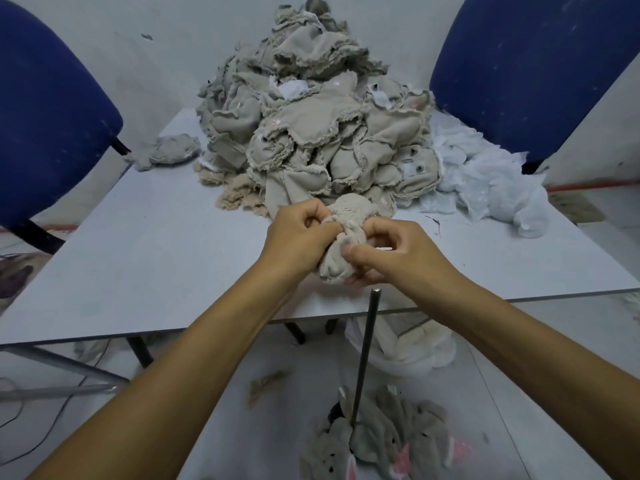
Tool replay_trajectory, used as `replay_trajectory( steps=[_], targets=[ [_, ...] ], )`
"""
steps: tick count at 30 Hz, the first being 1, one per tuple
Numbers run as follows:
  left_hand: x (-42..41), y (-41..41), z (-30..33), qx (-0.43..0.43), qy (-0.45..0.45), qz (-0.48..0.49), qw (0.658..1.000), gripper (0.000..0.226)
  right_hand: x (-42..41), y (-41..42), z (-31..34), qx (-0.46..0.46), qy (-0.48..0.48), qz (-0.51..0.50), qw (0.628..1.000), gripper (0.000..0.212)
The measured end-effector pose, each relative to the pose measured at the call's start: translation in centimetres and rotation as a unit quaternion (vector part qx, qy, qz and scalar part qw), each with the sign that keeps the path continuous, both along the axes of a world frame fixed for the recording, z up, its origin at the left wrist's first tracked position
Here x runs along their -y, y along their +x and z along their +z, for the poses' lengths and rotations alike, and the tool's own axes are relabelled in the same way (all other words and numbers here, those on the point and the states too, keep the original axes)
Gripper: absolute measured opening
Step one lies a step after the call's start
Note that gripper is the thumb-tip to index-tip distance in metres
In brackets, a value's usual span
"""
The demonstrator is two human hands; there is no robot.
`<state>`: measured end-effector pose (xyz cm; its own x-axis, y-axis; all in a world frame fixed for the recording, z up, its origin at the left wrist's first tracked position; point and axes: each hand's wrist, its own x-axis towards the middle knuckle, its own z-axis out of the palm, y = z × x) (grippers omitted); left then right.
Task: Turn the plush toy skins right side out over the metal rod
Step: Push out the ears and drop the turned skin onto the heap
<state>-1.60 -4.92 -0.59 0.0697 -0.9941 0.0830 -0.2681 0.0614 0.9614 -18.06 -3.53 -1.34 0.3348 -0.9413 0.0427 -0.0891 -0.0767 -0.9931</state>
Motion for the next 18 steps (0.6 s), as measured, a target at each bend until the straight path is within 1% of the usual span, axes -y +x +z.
replay_trajectory(
  steps=[2,3,4,5,8,9,10,11,13,15,18],
  targets=[
    [-0.1,-0.1,0.2,-0.052,0.018,-0.053,0.997,0.018,0.5,0.2,-0.4,0.000,-0.017,-0.072,0.997,0.018],
    [-0.3,-0.1,0.4,-0.081,0.032,-0.089,0.992,0.015,0.9,0.1,-0.6,-0.006,-0.020,-0.100,0.995,0.021],
    [-0.5,-0.2,0.5,-0.086,0.037,-0.116,0.989,0.010,1.2,-0.2,-0.9,-0.010,-0.018,-0.120,0.993,0.022],
    [-0.7,-0.2,0.5,-0.059,0.030,-0.128,0.990,0.007,1.5,-0.3,-1.1,-0.014,-0.013,-0.131,0.991,0.021],
    [-1.7,-0.9,-0.3,0.108,-0.038,-0.132,0.985,0.018,2.0,-0.5,-2.0,-0.033,0.006,-0.172,0.985,0.021],
    [-1.9,-1.3,-0.5,0.135,-0.050,-0.122,0.982,0.021,2.1,-0.5,-2.2,-0.039,0.009,-0.185,0.982,0.019],
    [-1.9,-1.6,-0.6,0.138,-0.052,-0.113,0.983,0.022,2.2,-0.5,-2.3,-0.043,0.012,-0.195,0.980,0.019],
    [-1.9,-1.6,-0.6,0.127,-0.043,-0.109,0.985,0.023,2.2,-0.4,-2.4,-0.044,0.017,-0.198,0.979,0.020],
    [-1.6,-1.1,-0.4,0.076,-0.012,-0.126,0.989,0.023,2.1,-0.3,-2.4,-0.028,0.035,-0.197,0.979,0.025],
    [-1.4,-0.7,-0.3,0.033,0.005,-0.124,0.992,0.019,1.6,-0.3,-2.1,-0.003,0.055,-0.155,0.986,0.026],
    [-1.3,-0.6,-0.3,-0.077,0.033,-0.108,0.991,0.019,0.4,-0.2,-0.9,0.042,0.072,-0.083,0.993,0.019]
  ],
)
